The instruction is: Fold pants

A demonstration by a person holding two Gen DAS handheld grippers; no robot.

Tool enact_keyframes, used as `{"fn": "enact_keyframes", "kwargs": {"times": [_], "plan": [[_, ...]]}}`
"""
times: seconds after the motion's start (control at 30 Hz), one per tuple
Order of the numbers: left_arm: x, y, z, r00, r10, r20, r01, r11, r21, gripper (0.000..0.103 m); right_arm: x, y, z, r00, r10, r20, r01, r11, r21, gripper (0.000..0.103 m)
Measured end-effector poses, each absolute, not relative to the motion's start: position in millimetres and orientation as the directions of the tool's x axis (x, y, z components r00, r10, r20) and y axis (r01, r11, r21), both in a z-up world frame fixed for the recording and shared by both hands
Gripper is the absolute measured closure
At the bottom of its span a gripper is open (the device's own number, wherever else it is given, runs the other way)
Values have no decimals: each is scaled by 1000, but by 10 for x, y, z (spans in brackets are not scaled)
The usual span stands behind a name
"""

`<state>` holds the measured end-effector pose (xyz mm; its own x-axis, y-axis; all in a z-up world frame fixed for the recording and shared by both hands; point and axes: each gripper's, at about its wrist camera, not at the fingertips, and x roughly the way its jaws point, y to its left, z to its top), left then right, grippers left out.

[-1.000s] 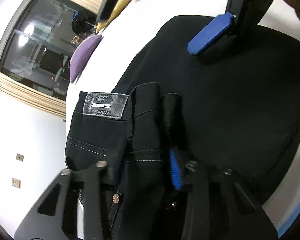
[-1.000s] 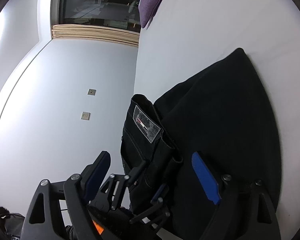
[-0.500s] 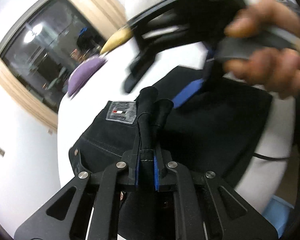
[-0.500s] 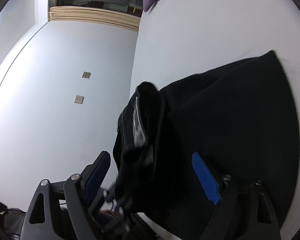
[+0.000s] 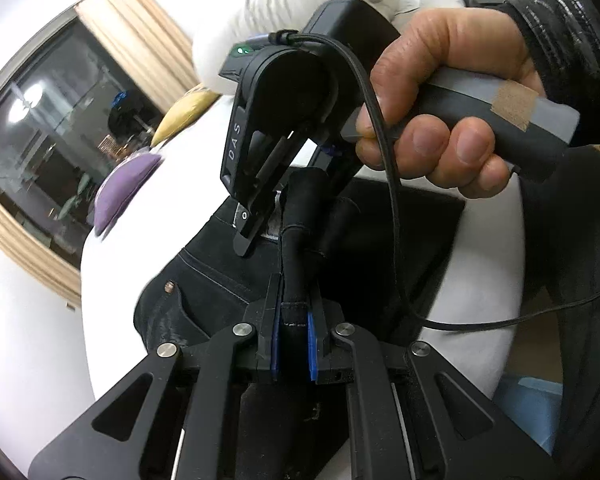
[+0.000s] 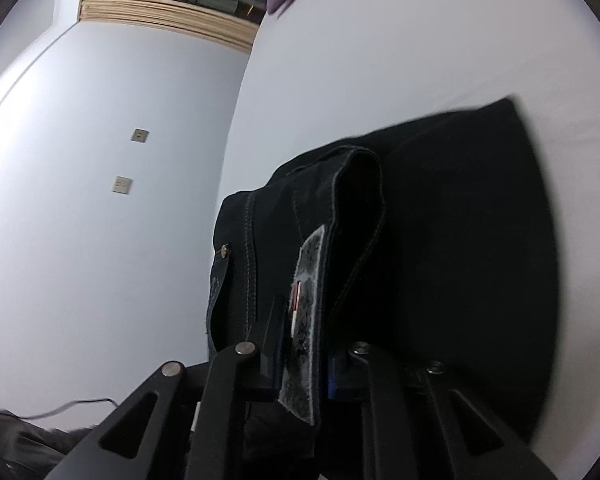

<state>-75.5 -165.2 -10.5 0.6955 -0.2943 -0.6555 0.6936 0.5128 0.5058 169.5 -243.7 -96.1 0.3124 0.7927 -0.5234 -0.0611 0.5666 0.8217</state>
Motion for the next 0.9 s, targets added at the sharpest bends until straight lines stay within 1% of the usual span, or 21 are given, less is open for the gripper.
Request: {"fn": "enact_keyframes", "kwargs": {"times": [0.27, 0.53, 0.67, 0.77, 0.83, 0.9], "plan": [[-601, -1868, -84, 670, -359, -650, 734, 447, 510, 94, 1484, -2884, -894, 428, 714, -554, -20, 620, 784, 88], [-642, -1951, -413, 618, -360, -699, 783, 362, 505, 94, 1350, -2929, -1234, 437, 712, -550, 43, 594, 803, 88], [-522, -1951, -561, 591, -350, -727, 805, 318, 501, 94, 1313, -2928, -1293, 448, 710, -543, 36, 593, 804, 89], [-425, -1913, -639, 585, -351, -732, 810, 311, 498, 90, 1310, -2968, -1348, 453, 731, -511, 32, 559, 828, 89], [-388, -1864, -593, 563, -361, -744, 824, 312, 472, 85, 1249, -3078, -1376, 457, 738, -497, 46, 539, 841, 86], [-401, -1737, -476, 498, -401, -769, 862, 330, 385, 72, 1189, -3064, -1298, 471, 723, -505, 59, 545, 836, 75]]}}
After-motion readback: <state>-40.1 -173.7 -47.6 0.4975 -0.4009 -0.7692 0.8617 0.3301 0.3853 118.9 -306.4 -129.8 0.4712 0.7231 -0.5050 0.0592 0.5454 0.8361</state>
